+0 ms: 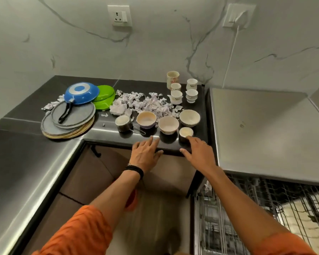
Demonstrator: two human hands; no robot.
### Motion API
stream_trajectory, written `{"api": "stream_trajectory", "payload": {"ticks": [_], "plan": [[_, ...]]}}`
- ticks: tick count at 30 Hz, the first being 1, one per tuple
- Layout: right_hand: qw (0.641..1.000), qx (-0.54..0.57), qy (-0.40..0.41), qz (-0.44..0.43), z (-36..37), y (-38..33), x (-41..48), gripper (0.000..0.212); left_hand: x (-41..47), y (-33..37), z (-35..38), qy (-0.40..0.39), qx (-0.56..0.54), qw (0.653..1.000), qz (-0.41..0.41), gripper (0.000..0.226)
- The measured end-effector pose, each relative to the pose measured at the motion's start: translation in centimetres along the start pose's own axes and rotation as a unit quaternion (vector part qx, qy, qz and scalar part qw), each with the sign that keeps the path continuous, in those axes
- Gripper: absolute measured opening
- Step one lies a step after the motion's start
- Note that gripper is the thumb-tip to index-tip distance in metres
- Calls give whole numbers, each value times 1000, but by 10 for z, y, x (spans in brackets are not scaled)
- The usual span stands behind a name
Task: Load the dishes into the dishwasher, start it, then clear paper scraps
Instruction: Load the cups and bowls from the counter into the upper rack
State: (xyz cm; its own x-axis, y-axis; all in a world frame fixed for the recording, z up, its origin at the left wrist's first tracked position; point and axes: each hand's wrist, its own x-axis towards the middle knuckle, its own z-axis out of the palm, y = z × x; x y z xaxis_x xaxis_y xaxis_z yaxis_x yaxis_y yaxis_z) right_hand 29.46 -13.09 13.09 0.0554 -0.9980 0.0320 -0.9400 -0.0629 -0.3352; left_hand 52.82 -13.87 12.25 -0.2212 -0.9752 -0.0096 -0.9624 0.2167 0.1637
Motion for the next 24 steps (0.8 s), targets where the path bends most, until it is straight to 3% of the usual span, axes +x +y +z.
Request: {"api": "stream_trajectory", "payload": {"ticks": [6,11,17,24], "plan": [[1000,-12,-5,12,15,-3,75,63,69,-51,-14,-4,24,999,-29,62],[999,-21,-13,43,27,-4,107,66,101,-60,-11,-5,9,1000,-3,59],[995,12,-16,96,44,-3,114,76,138,-42,-5,6,-38,993,109,53],[978,118,85,152,23,-3,94,81,175,4,-8,-7,-96,956,276,55]]}}
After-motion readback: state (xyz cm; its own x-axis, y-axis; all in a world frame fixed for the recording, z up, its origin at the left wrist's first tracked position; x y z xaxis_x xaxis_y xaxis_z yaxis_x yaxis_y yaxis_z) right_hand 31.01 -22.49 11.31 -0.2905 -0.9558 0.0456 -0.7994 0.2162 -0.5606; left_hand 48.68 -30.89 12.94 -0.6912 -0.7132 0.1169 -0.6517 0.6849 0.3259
